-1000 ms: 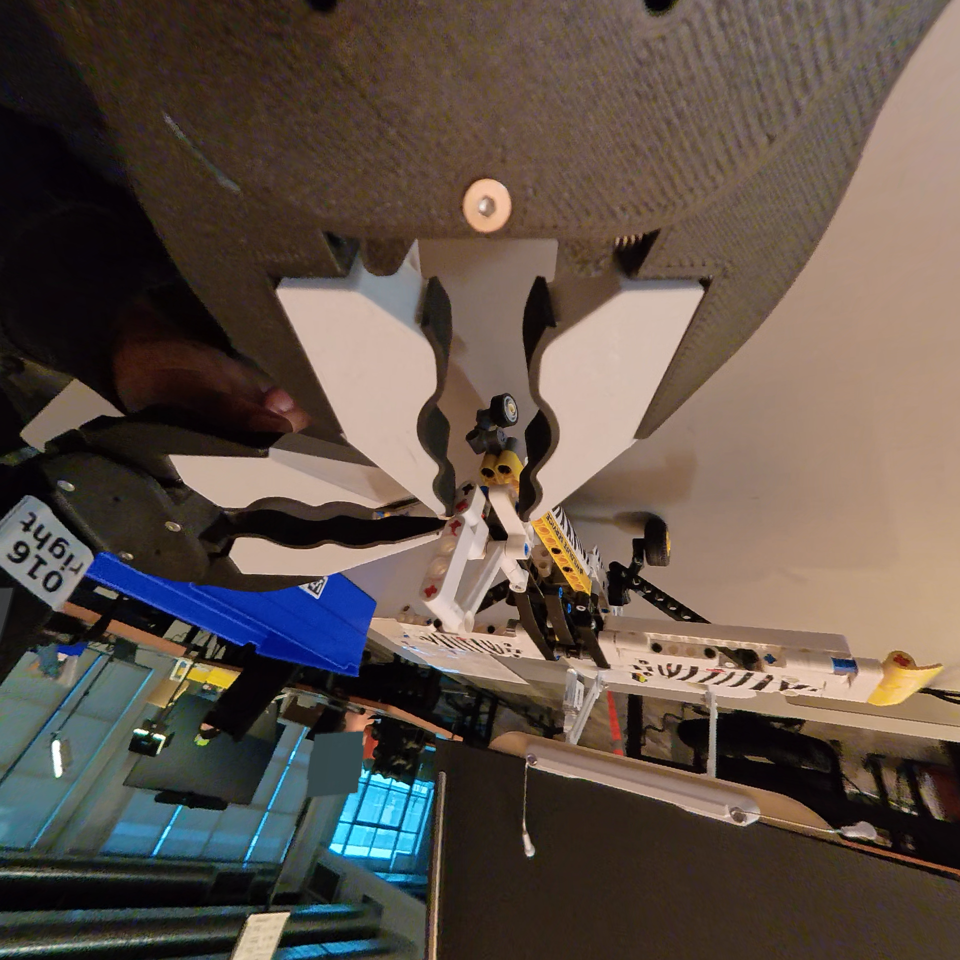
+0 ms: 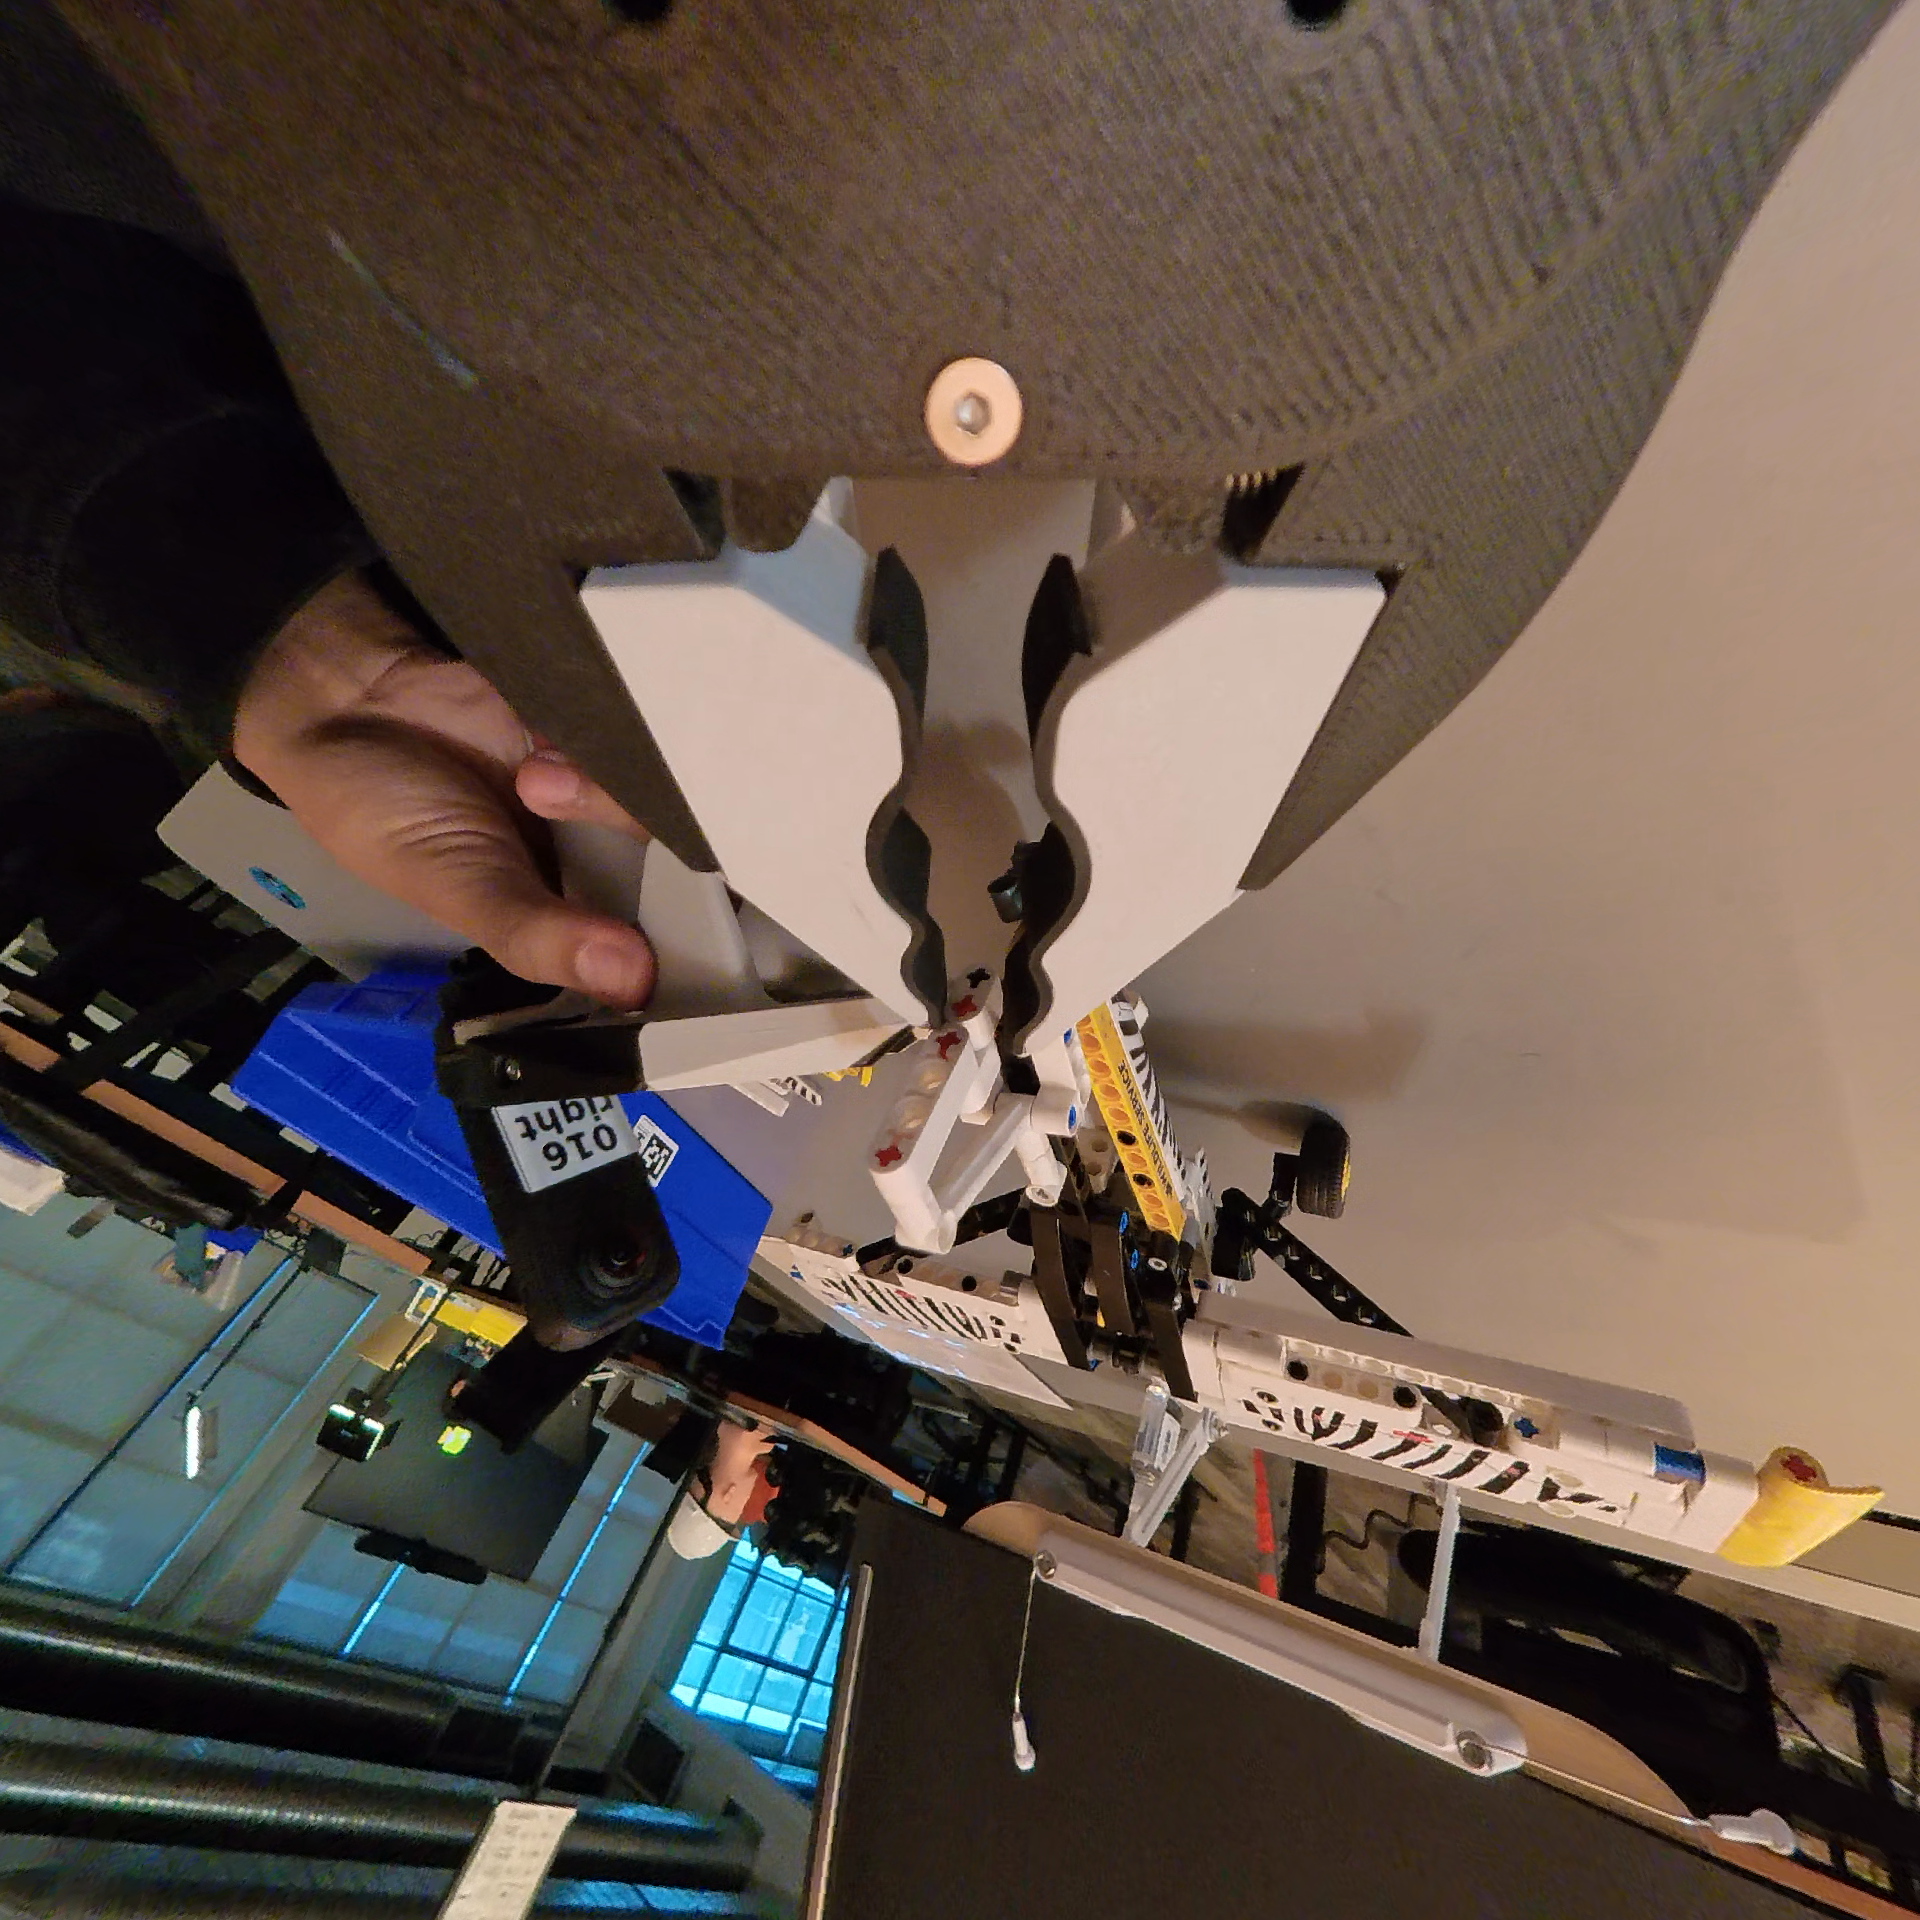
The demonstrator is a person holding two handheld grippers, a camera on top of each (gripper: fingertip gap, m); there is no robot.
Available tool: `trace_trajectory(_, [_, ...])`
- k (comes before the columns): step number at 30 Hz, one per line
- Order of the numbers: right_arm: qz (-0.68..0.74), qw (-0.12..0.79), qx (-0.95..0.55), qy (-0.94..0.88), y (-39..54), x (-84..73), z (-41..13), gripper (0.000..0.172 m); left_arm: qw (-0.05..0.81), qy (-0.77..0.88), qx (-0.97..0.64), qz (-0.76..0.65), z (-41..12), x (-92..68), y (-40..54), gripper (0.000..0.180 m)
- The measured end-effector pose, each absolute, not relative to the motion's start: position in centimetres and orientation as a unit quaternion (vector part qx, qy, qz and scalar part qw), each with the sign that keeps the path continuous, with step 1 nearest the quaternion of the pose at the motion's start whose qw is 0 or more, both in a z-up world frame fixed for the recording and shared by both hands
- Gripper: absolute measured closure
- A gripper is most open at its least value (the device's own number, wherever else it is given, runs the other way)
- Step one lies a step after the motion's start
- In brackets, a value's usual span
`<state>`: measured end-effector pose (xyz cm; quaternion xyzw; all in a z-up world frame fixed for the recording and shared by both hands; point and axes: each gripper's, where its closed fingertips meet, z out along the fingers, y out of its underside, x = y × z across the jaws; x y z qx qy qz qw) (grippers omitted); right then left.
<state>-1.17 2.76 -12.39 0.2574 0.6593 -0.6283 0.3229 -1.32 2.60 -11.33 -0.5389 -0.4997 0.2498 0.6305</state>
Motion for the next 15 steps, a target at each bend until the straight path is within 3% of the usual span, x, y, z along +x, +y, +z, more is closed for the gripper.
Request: trace_trajectory(15, [-0.623, 0.332, 0.271, 0.655, 3.41, -1.29, -12.65, 0.163, 0.607, -0.499, -0.559, 0.265, -11.72, -1.48, 3.1, 0.17])
